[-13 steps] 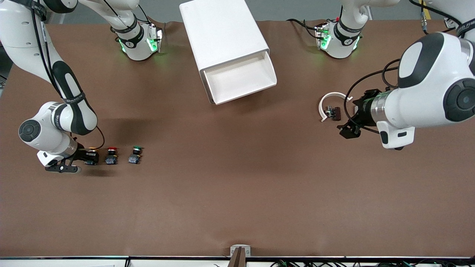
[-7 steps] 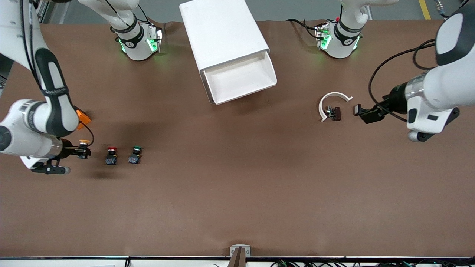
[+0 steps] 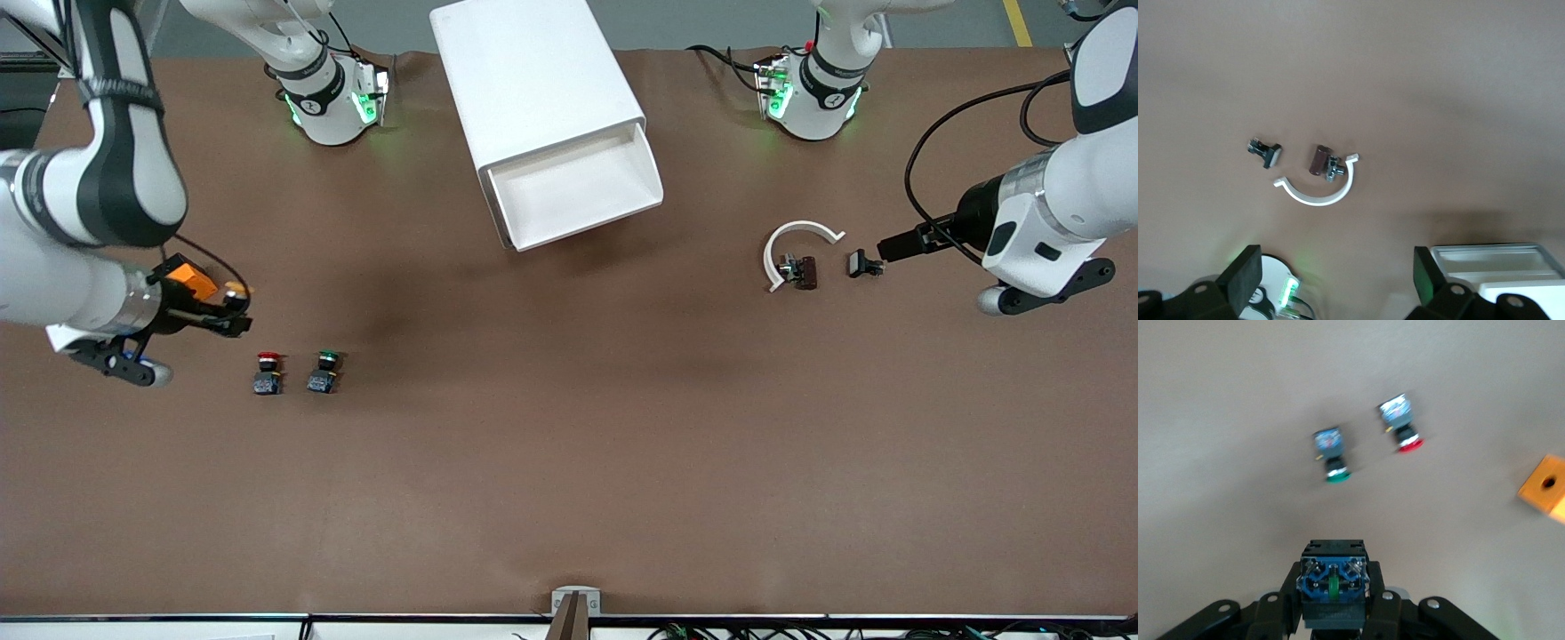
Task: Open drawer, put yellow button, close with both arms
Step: 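Carry the yellow button with the right gripper to the open drawer, then lower the button into the drawer and open the right gripper, then raise the right gripper while the left gripper reaches the drawer front, then push the drawer closed with the left gripper while the right gripper withdraws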
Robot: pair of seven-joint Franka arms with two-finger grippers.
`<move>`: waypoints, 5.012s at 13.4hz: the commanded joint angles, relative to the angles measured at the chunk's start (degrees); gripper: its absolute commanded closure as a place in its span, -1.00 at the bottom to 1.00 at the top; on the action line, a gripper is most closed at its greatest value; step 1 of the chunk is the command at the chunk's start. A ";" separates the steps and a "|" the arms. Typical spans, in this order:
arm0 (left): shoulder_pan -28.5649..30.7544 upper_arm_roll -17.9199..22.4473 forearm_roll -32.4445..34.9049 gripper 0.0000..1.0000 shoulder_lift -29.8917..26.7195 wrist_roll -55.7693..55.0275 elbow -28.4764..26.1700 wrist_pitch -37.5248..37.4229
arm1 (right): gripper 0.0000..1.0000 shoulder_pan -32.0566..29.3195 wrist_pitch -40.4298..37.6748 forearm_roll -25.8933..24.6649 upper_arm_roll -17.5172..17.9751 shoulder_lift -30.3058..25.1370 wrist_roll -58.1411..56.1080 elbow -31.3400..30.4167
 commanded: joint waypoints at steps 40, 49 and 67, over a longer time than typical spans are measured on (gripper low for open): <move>-1.10 -14.04 -0.05 -1.00 -2.80 -0.24 -28.57 24.37 | -1.00 54.56 10.17 -6.63 -0.70 10.59 76.83 11.55; -1.36 -22.38 -0.23 -1.00 -1.31 -14.64 -30.86 35.43 | -1.00 42.72 -0.79 -5.75 -1.05 9.36 49.63 18.32; -14.02 -29.41 -0.58 -1.00 2.64 -34.34 -31.47 36.68 | -1.00 -0.35 -21.11 -5.40 -1.14 1.71 -22.91 22.46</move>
